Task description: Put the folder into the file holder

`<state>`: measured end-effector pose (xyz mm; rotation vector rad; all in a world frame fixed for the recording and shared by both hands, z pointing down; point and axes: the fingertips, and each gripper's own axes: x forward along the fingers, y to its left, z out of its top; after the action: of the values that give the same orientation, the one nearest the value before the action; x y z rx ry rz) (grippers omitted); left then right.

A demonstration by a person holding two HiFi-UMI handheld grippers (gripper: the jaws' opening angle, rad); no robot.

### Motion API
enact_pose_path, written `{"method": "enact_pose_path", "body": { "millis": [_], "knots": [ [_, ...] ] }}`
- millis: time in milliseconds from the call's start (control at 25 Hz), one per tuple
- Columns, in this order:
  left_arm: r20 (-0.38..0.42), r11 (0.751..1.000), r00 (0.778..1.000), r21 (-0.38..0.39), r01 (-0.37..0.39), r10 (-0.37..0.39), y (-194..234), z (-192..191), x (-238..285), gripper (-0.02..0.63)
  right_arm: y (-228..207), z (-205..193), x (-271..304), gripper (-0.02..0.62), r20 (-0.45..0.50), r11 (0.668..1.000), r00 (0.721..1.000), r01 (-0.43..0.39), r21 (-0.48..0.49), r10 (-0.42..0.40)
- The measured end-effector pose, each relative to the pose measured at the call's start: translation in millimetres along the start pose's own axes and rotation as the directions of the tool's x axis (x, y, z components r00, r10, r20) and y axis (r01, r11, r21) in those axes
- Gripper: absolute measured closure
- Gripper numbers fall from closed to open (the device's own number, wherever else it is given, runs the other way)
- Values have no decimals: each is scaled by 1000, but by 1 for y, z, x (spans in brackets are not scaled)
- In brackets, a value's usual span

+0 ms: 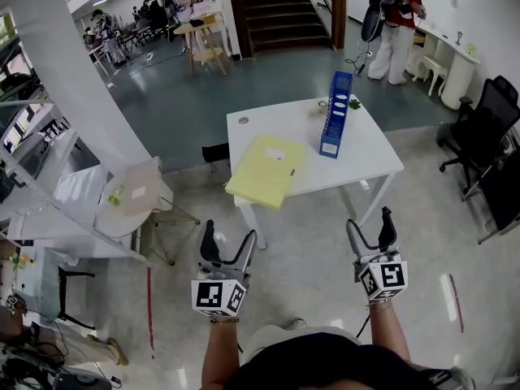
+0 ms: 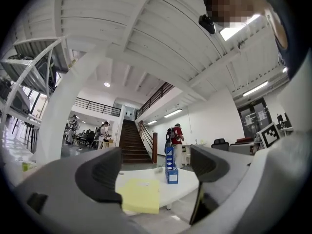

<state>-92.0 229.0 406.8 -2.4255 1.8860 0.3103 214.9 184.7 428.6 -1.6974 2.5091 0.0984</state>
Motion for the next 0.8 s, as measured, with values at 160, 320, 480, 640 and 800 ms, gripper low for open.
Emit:
{"method": "enact_pose_path", "body": {
  "millis": [160, 320, 480, 640, 800],
  "knots": [
    [-93, 1000, 996, -15, 11, -12, -2, -24, 11, 44, -1, -7, 10, 9, -22, 999, 999, -28, 26, 29],
    [-155, 1000, 988, 4, 28, -27, -8, -40, 18, 43, -4, -7, 16, 9, -24, 999, 999, -40, 32, 40],
    [-158, 1000, 987, -8, 28, -29, -11, -42, 22, 43, -8, -4, 19, 9, -21, 998, 999, -47, 46, 48],
    [-188, 999, 982, -16, 29, -32, -10, -54, 23, 43, -9, -9, 23, 9, -27, 997, 998, -50, 65, 51],
    [-216, 1000, 976, -18, 20, -23, -5, -65, 28, 43, -10, -16, 32, 9, -42, 996, 997, -58, 64, 61]
  ]
}}
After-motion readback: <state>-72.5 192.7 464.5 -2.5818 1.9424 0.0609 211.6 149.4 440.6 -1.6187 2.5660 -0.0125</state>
